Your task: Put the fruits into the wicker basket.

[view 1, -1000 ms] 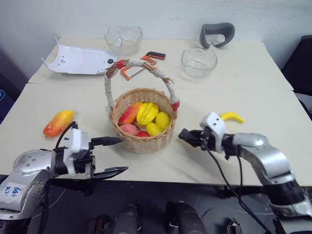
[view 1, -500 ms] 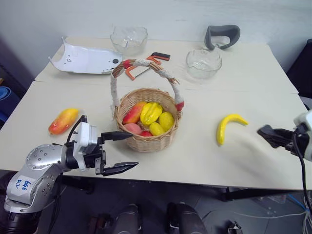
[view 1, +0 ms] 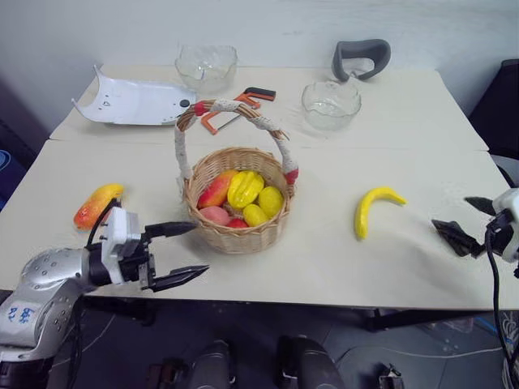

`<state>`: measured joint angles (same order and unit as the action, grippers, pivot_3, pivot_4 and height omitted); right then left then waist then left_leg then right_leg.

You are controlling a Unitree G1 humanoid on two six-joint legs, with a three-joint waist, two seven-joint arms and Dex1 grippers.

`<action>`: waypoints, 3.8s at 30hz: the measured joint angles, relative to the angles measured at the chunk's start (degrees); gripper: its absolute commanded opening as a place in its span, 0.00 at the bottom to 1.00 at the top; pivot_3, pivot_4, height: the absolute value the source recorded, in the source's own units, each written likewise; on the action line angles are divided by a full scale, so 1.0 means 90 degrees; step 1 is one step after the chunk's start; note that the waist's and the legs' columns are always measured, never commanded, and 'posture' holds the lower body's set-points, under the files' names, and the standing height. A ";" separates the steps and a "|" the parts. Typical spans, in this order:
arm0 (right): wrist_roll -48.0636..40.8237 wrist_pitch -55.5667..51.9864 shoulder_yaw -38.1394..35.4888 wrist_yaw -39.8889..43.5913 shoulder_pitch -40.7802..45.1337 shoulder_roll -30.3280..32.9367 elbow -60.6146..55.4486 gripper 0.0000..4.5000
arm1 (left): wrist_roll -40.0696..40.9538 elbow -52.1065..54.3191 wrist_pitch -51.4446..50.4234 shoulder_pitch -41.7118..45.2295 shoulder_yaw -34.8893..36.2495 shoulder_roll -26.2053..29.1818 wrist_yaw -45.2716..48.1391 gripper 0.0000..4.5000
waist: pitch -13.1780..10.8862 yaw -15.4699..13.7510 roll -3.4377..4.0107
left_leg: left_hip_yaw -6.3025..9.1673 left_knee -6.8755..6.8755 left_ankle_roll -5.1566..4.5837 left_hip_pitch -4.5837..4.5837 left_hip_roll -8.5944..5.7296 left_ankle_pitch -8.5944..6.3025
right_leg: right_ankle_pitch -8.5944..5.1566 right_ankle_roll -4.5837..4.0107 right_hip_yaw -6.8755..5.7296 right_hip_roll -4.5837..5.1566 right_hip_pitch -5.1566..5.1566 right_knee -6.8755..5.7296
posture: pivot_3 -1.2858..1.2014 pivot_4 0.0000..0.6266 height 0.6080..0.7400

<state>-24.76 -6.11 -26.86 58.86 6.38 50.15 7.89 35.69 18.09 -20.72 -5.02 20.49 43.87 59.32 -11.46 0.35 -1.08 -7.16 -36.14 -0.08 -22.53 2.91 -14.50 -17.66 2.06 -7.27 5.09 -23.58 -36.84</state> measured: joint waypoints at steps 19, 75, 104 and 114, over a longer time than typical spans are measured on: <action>-0.1560 0.0106 0.2383 -0.0716 0.0349 -0.2705 -0.4609 0.99 | 0.0474 -0.2490 -0.0910 -0.1490 0.3546 -0.0120 -0.1912 1.00 | 0.0044 -0.0034 -0.0084 | 0.0008 0.0003 0.0067 0.0004 0.0069 -0.0061 | -0.0014 -0.0063 0.0021 -0.0048 0.0001 0.0036 | 0.52 0.24 1.00; -0.1017 -0.0367 0.1397 -0.0895 -0.1362 -0.1452 -0.3729 1.00 | 0.0022 0.0150 -0.2057 0.3065 -0.0794 -0.0322 -0.1914 0.84 | 0.0050 0.0050 -0.0103 | -0.0133 0.0001 0.0095 0.0044 0.0087 -0.0025 | -0.0036 -0.0078 0.0142 -0.0090 -0.0074 -0.0084 | 0.52 0.24 1.00; -0.0433 -0.4214 0.1435 -0.4675 0.0325 -0.2003 -0.3558 1.00 | 0.0833 -0.0785 -0.0797 0.1681 0.0482 0.0990 0.1305 1.00 | 0.0052 0.0137 -0.0099 | -0.0124 0.0008 0.0118 0.0028 0.0100 -0.0023 | -0.0054 -0.0114 0.0152 -0.0109 -0.0108 -0.0101 | 0.52 0.24 1.00; 0.0137 -0.5419 0.2322 -0.5486 0.1794 -0.2844 -0.2349 0.87 | 0.1224 -0.0225 -0.0982 0.0971 0.0746 0.0872 0.1249 1.00 | 0.0052 0.0153 -0.0099 | -0.0124 0.0007 0.0113 0.0028 0.0102 -0.0024 | -0.0052 -0.0111 0.0155 -0.0108 -0.0107 -0.0102 | 0.52 0.24 1.00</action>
<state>-23.53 -54.88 -5.97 9.49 22.53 24.56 -13.25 46.70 16.07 -29.55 3.71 27.20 51.72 70.56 -10.99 1.73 -1.97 -8.28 -36.08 0.94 -22.27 3.83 -14.71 -18.13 1.06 -5.88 4.11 -24.55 -37.76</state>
